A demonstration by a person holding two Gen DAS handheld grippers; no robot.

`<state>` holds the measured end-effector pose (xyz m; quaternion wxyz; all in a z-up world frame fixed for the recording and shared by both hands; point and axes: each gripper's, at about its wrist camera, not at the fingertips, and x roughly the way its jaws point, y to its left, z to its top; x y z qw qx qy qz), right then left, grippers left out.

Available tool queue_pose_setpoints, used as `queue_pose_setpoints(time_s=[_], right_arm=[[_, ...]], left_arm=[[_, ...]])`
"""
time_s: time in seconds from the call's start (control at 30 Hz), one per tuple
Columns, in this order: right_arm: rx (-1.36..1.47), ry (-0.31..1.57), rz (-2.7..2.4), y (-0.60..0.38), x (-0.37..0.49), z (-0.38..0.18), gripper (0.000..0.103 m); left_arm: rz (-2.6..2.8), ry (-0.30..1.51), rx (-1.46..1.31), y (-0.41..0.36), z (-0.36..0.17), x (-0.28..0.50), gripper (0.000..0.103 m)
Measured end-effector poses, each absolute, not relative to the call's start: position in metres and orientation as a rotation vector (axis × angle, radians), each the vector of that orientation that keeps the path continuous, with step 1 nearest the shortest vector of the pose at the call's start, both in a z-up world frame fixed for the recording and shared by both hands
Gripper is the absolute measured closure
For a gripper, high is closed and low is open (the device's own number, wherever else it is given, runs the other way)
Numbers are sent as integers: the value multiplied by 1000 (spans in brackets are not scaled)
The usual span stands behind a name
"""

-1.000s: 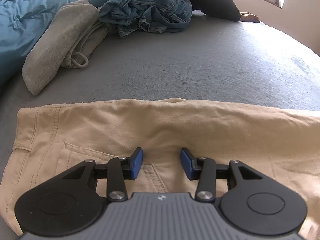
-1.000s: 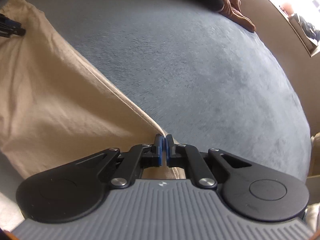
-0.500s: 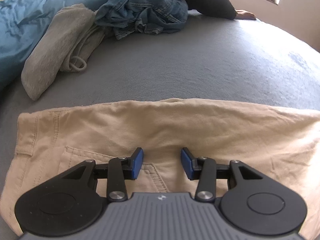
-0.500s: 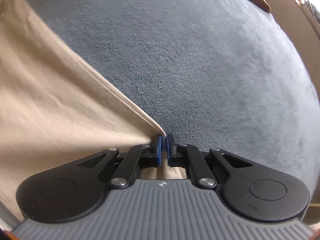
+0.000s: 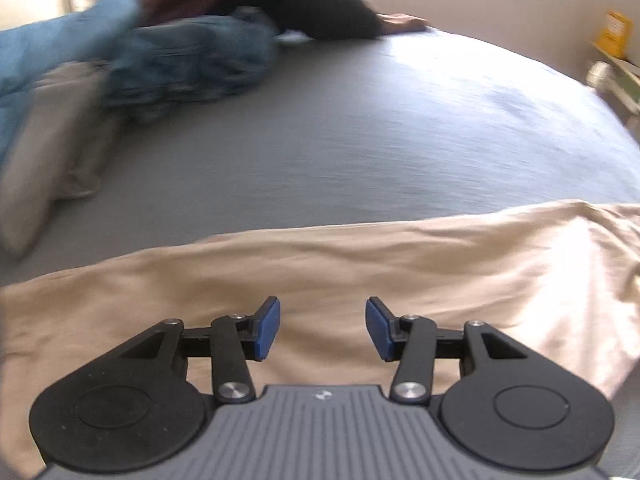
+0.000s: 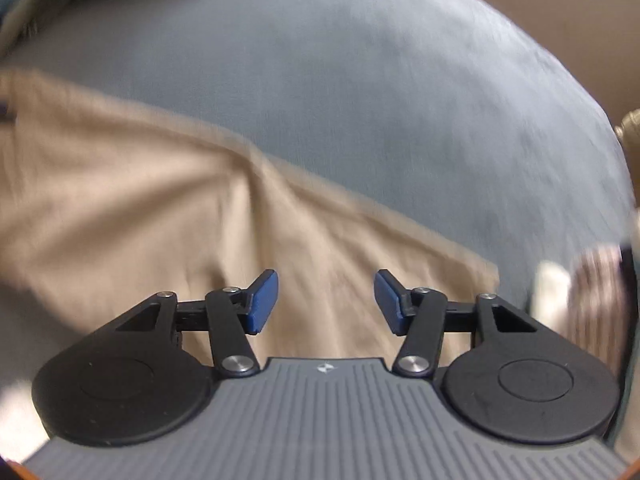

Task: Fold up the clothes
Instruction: 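Grasp the trouser hem with the right gripper and smooth it along the fold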

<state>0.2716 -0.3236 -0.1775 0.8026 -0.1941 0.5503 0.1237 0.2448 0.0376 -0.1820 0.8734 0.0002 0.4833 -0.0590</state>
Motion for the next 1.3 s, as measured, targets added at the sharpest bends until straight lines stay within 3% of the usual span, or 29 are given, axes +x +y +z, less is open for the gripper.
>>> queue_pose_setpoints(time_s=[0.13, 0.33, 0.67, 0.73, 0.77, 0.8, 0.87, 1.17, 1.3], right_arm=[[-381, 1263, 140, -355, 249, -205, 55], [-25, 1243, -32, -421, 251, -216, 57], [-122, 1331, 94, -434, 265, -253, 57], [-136, 1331, 106, -434, 265, -255, 63], [-143, 1330, 107, -433, 265, -254, 79], [-154, 1328, 106, -432, 265, -253, 86], [-176, 1316, 105, -426, 263, -247, 92], [-408, 1163, -31, -413, 293, -197, 93], [-433, 1172, -50, -422, 330, -206, 93]], left_arm=[[-186, 1014, 39, -2, -191, 267, 56], [-174, 1044, 116, -26, -206, 284, 56], [-178, 1042, 160, -28, -207, 286, 56], [-175, 1041, 165, -29, -207, 286, 56], [-173, 1040, 166, -29, -208, 286, 56], [-172, 1039, 166, -29, -208, 286, 56], [-171, 1038, 165, -29, -208, 286, 56], [-179, 1031, 165, -27, -208, 284, 56], [-179, 1028, 170, -28, -208, 284, 56]])
